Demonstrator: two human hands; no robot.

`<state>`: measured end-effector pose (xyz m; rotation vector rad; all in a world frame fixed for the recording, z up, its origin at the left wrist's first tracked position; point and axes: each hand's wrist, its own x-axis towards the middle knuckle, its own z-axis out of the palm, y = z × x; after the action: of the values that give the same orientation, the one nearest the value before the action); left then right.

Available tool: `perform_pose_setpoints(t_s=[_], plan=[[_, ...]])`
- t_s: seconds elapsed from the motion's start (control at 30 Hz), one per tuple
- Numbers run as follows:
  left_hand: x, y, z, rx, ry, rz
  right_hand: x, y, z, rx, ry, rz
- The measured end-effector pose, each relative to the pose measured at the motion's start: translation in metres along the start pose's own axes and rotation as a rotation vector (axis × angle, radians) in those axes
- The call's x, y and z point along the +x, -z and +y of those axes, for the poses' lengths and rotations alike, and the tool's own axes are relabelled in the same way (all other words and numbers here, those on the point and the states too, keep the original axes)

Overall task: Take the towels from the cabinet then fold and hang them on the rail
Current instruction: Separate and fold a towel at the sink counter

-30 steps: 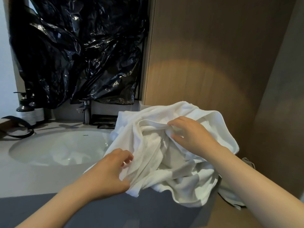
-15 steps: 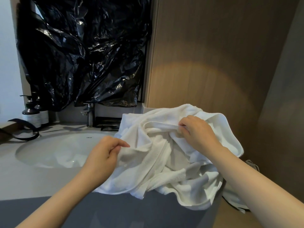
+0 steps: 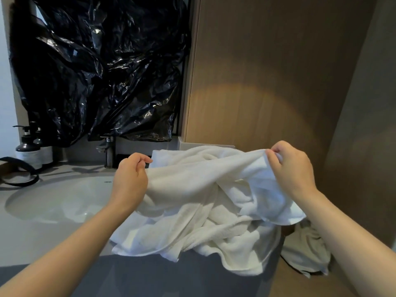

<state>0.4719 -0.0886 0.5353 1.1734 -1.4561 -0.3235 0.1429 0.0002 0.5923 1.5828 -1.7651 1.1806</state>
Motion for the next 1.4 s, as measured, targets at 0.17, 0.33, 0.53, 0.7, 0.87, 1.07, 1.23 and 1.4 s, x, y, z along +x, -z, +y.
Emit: perform_pose_setpoints(t_s=[0.17,0.33,0.53,0.7,0.87,1.07,1.23,1.4], plan=[[0.004,0.006,-0.003,0.055,-0.098,0.018,-0.005,0.000,-0.002,0.082,0.055,-0.086],[-0.018,0.013,0.038,0.065,-0.385,0.003,-0.007,0.005,-0.027,0.207,0.170,-0.084],[-0.041,-0.011,0.072,-0.010,-0.473,-0.286,-0.013,0.013,-0.053,0.326,0.286,-0.129],[-0.036,-0.038,0.090,-0.231,-0.291,-0.400,-0.015,0.022,-0.065,0.382,0.343,-0.164],[-0.026,-0.043,0.093,-0.354,-0.264,-0.312,-0.016,0.029,-0.057,0.331,0.341,-0.140],[-0.002,-0.024,0.077,-0.459,-0.033,-0.190,-0.020,0.034,-0.021,0.253,0.290,-0.264],[0.005,-0.010,0.068,-0.100,-0.080,-0.158,-0.022,0.035,-0.005,0.351,0.181,-0.243],[-0.010,-0.002,0.093,0.012,-0.337,-0.157,-0.012,0.037,-0.035,0.439,0.302,-0.104]])
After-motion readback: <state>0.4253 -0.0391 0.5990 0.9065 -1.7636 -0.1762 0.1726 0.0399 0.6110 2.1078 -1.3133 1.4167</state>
